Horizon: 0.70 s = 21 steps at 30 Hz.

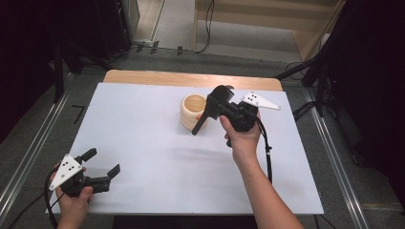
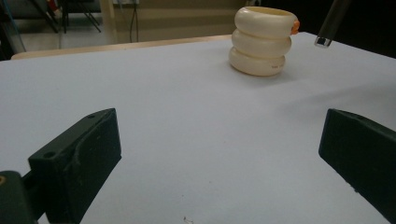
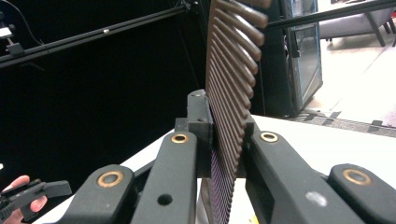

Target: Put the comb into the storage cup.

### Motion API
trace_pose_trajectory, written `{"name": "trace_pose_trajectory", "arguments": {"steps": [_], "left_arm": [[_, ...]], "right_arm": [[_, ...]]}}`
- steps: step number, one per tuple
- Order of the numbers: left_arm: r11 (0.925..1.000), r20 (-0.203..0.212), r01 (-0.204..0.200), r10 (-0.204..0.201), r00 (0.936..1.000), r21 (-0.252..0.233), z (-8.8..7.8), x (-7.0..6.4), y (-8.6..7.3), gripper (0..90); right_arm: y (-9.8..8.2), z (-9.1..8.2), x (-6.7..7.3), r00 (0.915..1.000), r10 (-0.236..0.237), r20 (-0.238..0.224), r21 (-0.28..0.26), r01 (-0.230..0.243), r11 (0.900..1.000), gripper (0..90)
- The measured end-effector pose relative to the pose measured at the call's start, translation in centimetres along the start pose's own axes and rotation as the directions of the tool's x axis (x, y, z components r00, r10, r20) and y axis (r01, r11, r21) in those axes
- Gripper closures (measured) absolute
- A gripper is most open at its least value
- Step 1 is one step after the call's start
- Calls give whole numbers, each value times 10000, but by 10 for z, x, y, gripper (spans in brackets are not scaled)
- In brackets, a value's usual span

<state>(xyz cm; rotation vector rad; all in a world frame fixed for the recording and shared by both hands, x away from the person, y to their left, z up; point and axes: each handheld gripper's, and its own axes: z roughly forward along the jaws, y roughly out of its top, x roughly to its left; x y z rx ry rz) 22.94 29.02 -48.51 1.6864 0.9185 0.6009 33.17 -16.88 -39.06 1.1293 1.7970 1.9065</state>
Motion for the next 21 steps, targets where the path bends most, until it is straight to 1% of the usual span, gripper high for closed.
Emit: {"name": "trace_pose_trajectory", "arguments": {"steps": [5, 8, 12, 15, 21], "left_arm": [[10000, 36, 50, -50, 10000, 31, 1, 0, -1, 0], [10000, 71, 60, -60, 10000, -17, 2, -1, -1, 0], [10000, 60, 78, -78, 10000, 48, 2, -1, -2, 0], [10000, 149, 74, -75, 9999, 39, 3, -2, -2, 0], [9999, 174, 140, -140, 9998, 6, 4, -2, -2, 0]], "right_arm": [[3, 0, -2, 9999, -69, 77, -65, 70, 10000, 825], [5, 0, -3, 10000, -21, 76, -132, 22, 9999, 825], [8, 0, -5, 9999, 13, 139, -202, -10, 9998, 825], [10, 1, -6, 9998, -77, 189, -207, 80, 9998, 825], [15, 3, -7, 9996, -138, 251, -239, 144, 9996, 825]]}}
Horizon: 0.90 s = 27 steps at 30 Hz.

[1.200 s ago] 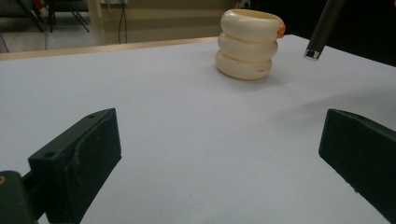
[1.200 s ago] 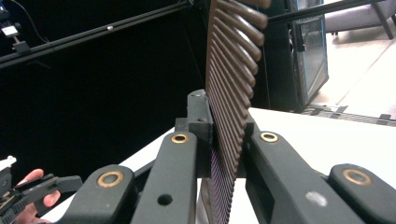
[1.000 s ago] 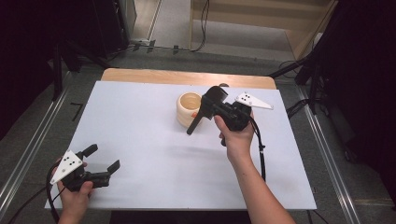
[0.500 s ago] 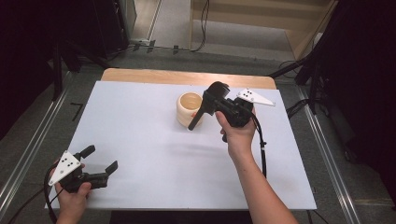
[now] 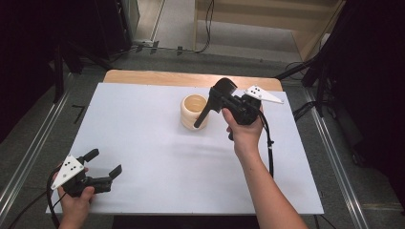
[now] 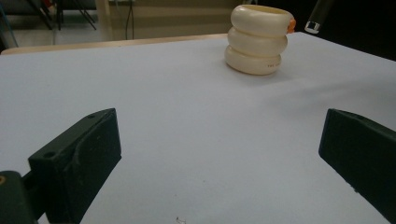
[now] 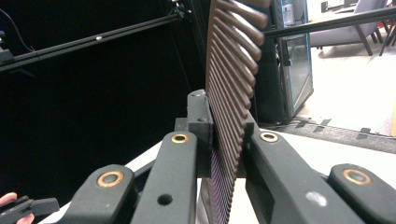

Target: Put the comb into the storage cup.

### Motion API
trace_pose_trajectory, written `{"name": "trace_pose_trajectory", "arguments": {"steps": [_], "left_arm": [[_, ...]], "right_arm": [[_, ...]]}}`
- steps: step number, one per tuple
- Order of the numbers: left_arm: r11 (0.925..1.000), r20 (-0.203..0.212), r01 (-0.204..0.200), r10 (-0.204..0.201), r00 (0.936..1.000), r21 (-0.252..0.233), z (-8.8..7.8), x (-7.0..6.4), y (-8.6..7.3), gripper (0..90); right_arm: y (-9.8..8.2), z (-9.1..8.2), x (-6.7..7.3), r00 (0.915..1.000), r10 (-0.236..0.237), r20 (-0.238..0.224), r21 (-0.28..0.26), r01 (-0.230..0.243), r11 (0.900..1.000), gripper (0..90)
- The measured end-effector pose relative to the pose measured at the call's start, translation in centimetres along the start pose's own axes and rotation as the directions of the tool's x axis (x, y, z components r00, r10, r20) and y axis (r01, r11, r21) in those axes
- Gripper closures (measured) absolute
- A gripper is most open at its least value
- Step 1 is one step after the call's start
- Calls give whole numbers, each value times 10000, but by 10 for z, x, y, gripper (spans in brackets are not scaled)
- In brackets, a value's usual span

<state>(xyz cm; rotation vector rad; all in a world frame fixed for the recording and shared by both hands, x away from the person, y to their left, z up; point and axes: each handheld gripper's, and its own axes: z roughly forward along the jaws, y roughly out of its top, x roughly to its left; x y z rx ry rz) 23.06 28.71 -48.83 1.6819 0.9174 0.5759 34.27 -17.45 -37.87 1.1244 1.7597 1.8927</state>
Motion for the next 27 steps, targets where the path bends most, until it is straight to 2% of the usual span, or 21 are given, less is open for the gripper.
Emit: {"name": "trace_pose_trajectory", "arguments": {"steps": [27], "left_arm": [[10000, -15, -44, 44, 10000, 34, 1, 0, -1, 0]], "right_arm": [[21, 10, -11, 9994, -117, 329, -231, 125, 9997, 825]]}}
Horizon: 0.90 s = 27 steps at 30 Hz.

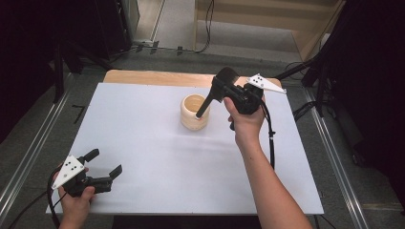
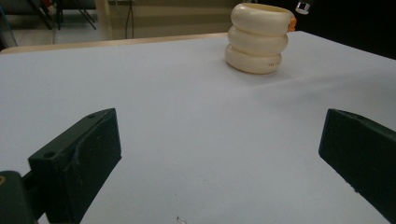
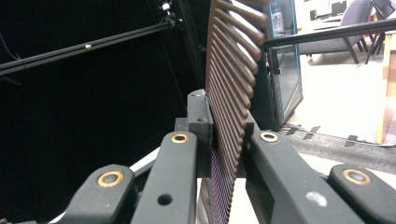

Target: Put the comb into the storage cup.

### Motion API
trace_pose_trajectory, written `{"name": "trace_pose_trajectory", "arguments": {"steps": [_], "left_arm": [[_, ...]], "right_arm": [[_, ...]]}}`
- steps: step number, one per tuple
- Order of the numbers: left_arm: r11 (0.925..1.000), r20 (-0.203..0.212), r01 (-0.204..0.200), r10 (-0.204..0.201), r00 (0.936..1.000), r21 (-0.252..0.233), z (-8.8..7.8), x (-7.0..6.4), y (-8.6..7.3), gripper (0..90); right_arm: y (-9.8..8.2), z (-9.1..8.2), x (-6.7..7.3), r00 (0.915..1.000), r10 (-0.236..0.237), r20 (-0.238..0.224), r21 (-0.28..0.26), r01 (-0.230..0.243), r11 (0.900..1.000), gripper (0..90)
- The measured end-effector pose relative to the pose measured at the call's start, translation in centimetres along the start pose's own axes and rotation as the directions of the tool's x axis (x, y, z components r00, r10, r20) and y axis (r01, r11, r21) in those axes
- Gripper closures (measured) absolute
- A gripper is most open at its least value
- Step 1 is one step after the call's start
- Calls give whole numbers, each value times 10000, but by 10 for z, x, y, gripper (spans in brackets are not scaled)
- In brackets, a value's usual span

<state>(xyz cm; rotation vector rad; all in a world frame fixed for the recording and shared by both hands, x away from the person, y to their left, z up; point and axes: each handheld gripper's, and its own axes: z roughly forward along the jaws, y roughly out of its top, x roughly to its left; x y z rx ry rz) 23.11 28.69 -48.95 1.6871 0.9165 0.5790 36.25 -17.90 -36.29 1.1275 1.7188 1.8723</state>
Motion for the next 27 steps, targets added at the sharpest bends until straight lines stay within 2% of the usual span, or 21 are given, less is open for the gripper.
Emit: {"name": "trace_pose_trajectory", "arguments": {"steps": [11, 27], "left_arm": [[10000, 57, 27, -27, 10000, 7, 0, 0, 0, 0], [10000, 117, 13, -13, 9999, 37, 1, 0, 0, 0]], "right_arm": [[9, 6, -3, 9998, -149, 141, -34, 150, 9999, 825], [17, 14, -13, 9987, -131, 501, -142, 138, 9998, 825]]}}
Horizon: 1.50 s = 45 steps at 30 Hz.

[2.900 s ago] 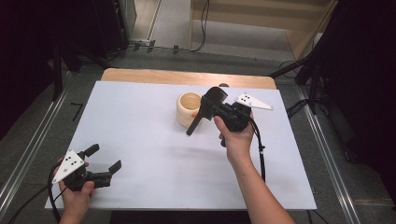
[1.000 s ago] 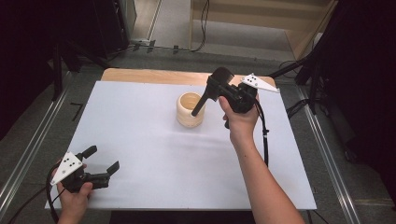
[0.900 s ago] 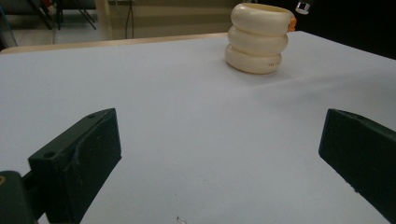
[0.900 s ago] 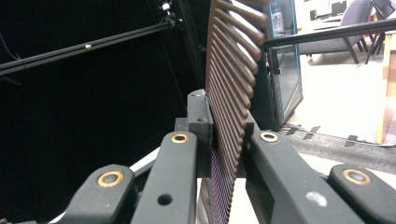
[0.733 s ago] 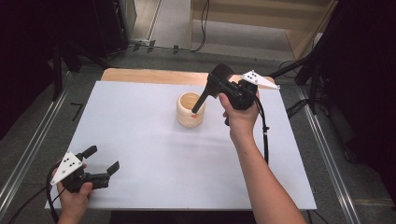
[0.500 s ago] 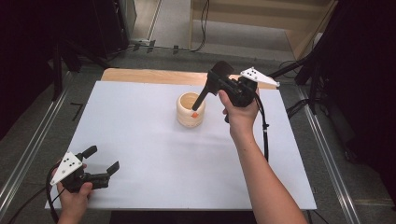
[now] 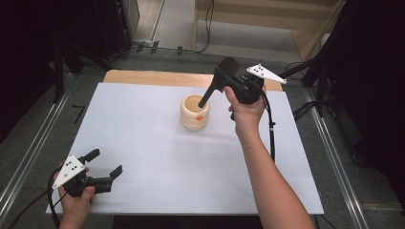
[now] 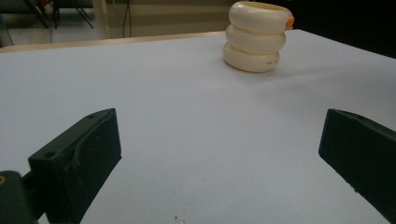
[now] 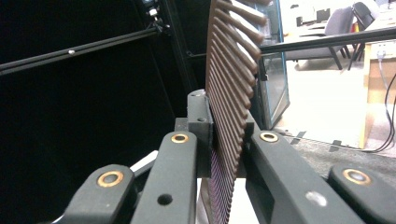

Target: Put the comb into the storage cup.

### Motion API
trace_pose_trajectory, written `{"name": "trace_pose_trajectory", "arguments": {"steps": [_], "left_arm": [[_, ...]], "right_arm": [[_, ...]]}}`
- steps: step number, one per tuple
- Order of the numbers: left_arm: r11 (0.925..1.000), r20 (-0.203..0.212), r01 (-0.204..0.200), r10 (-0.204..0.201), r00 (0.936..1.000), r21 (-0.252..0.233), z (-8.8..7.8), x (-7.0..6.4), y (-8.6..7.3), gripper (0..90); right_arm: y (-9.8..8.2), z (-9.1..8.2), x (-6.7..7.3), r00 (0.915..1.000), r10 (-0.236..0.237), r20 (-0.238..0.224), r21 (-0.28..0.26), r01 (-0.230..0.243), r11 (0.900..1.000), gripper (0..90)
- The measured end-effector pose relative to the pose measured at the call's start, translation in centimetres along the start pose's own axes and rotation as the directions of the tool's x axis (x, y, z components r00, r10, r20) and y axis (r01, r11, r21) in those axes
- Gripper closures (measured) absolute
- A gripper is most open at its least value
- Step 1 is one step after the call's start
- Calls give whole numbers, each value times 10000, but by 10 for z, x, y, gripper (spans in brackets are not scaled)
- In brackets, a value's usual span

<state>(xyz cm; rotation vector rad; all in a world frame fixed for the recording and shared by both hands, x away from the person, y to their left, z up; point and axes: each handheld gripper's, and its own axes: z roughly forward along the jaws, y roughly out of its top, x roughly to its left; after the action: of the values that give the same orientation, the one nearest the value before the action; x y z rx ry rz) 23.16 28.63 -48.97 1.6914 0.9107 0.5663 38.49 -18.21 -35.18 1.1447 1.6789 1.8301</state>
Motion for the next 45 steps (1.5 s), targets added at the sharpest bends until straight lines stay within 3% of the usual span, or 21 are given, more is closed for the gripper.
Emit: {"name": "trace_pose_trajectory", "arguments": {"steps": [19, 45], "left_arm": [[10000, -27, -47, 48, 10000, 56, 0, 0, 0, 0], [9999, 19, -138, 138, 9999, 73, 1, -1, 0, 0]], "right_arm": [[-10, 17, -3, 9994, -239, 261, 278, 232, 9993, 825], [-32, 36, -1, 9994, -333, 132, 897, 320, 9954, 824]]}}
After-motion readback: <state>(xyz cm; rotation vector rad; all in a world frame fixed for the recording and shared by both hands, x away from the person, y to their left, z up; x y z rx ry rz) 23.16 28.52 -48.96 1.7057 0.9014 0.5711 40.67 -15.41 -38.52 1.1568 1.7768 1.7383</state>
